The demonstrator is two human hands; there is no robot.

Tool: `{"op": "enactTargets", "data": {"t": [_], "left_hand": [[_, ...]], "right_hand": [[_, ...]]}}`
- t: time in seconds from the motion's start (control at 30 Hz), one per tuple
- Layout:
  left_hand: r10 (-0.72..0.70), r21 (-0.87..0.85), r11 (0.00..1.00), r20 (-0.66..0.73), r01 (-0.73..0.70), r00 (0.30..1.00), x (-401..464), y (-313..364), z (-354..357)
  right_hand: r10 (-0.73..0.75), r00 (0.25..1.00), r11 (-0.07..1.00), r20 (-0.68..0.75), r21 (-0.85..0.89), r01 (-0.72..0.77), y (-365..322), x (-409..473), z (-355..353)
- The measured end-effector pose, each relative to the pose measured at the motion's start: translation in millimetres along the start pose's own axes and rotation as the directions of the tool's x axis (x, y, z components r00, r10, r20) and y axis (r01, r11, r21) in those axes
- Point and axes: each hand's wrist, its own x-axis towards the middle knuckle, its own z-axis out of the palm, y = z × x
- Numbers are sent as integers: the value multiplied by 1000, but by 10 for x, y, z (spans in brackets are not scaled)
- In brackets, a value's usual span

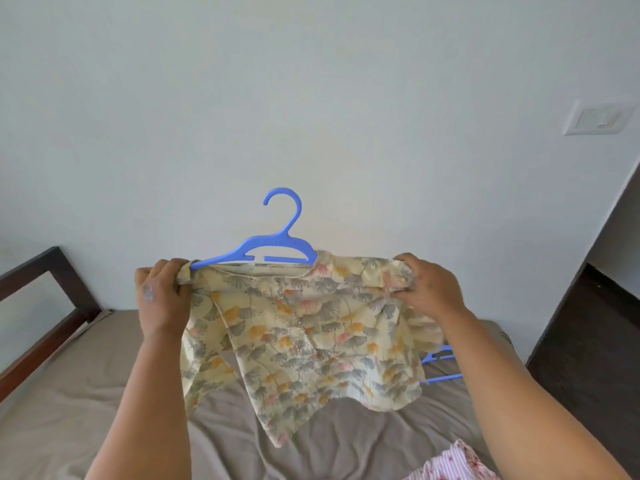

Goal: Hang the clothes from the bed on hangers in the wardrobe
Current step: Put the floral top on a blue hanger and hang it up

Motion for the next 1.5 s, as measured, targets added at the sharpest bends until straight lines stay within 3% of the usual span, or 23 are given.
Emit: {"op": "enactTargets", "data": {"t": [0.07,0.13,0.2,0.23,0.3,0.37,0.5,0.57,0.63,0.7,0.77,0.8,0.87,0.9,1.0,1.07,1.13,1.27,1.37,1.5], "left_hand": [[-28,-5,1000,-6,28,1000,-7,30,4],[-85,-20,996,-48,84,995,-7,77,23],[-117,-14,993,-78,116,990,6,102,48],[-118,-11,993,-83,118,989,16,109,62],[-102,-28,995,-84,100,991,27,127,80],[-81,-76,994,-80,75,993,31,154,77],[-76,-137,988,-82,65,994,56,144,50],[-100,-152,984,-72,88,992,33,151,52],[-163,-137,976,62,170,985,23,163,48],[-249,78,968,324,237,913,67,162,16],[-221,264,960,507,94,833,72,248,-25],[-123,202,979,532,16,838,56,353,2],[49,-71,997,513,-15,857,-20,698,88],[63,-198,979,501,44,863,-73,863,158],[-152,-389,850,465,355,872,-175,1127,379],[-265,-398,817,383,417,885,-195,1080,450],[-284,-331,871,262,362,922,-210,967,454],[-348,-390,861,19,327,937,-210,801,373],[-354,-410,855,-10,319,935,-151,788,349],[-278,-391,883,14,261,961,-178,867,376]], "right_hand": [[-16,964,1000,-267,-21,11,71,-37,38],[-97,932,995,-350,-70,77,59,-30,74],[-161,967,985,-196,-93,145,7,-27,136],[-105,991,994,-82,13,107,-18,-32,142],[86,992,926,89,361,-113,-46,3,113],[205,967,801,149,542,-253,-54,73,94],[97,943,692,319,659,-294,-87,146,88],[96,933,731,348,612,-303,-93,141,154],[152,959,794,240,548,-264,-128,136,207],[231,965,779,127,570,-261,-161,140,232],[266,960,760,87,594,-264,-213,133,227],[256,963,773,80,582,-254,-236,135,240],[214,974,811,70,543,-217,-291,126,271],[207,976,815,62,541,-207,-323,114,285],[229,971,783,73,578,-228,-356,66,296],[196,970,767,145,593,-244,-340,51,243],[160,970,774,184,586,-239,-283,61,150],[256,955,675,148,679,-287,-106,75,-47],[190,949,599,251,736,-315,-63,38,-91],[71,910,652,408,671,-352,-44,-23,-30]]}}
